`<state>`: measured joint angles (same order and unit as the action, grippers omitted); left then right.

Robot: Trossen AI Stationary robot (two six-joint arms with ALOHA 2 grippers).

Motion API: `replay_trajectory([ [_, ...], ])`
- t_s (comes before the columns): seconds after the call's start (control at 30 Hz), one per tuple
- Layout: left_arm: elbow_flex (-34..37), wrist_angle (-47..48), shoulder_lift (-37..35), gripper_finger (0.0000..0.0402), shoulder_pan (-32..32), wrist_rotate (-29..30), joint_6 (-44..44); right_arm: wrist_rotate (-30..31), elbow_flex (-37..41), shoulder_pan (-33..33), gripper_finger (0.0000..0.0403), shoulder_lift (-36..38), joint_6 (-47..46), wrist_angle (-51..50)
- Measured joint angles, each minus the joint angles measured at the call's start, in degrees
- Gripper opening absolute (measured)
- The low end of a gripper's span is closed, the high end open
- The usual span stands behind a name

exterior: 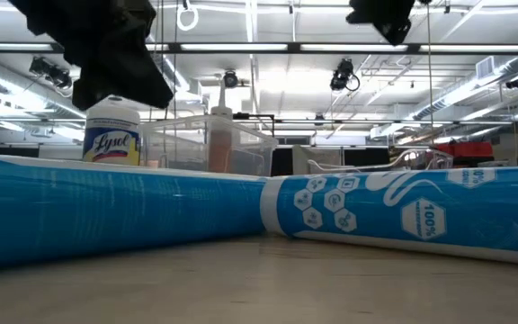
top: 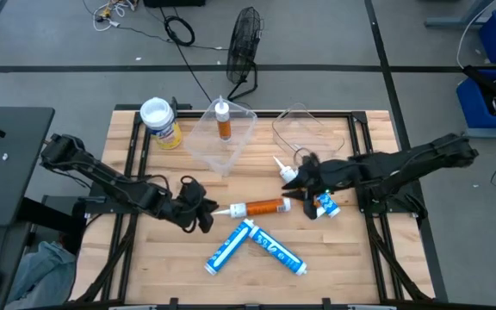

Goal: Pick & place silicon tubes, Sealant and Lysol wipes
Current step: Put the left orange sealant into the left transparent bin

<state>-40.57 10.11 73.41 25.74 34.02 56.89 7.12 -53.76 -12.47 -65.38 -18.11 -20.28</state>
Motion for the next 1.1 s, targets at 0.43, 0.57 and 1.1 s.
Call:
replay_trajectory([
  [0.43, 0.12, -0.51, 0.0, 0.0112, -0.07, 4.83, 0.8, -8.23, 0.0, 3.45, 0.0275, -16.4, 14.43, -9.77],
  [0.57, 0.12, -0.48, 0.0, 0.0112, -0.07, 4.81, 0.8, -8.53, 0.0, 3.56, 0.0301, -21.55, 18.43, -10.35],
  [1.1, 0.16, -0.77, 0.0, 0.0112, -0.07, 4.74, 0.93, -8.26, 0.03, 3.67, 0.0273, -34.06, 19.08, -5.97],
])
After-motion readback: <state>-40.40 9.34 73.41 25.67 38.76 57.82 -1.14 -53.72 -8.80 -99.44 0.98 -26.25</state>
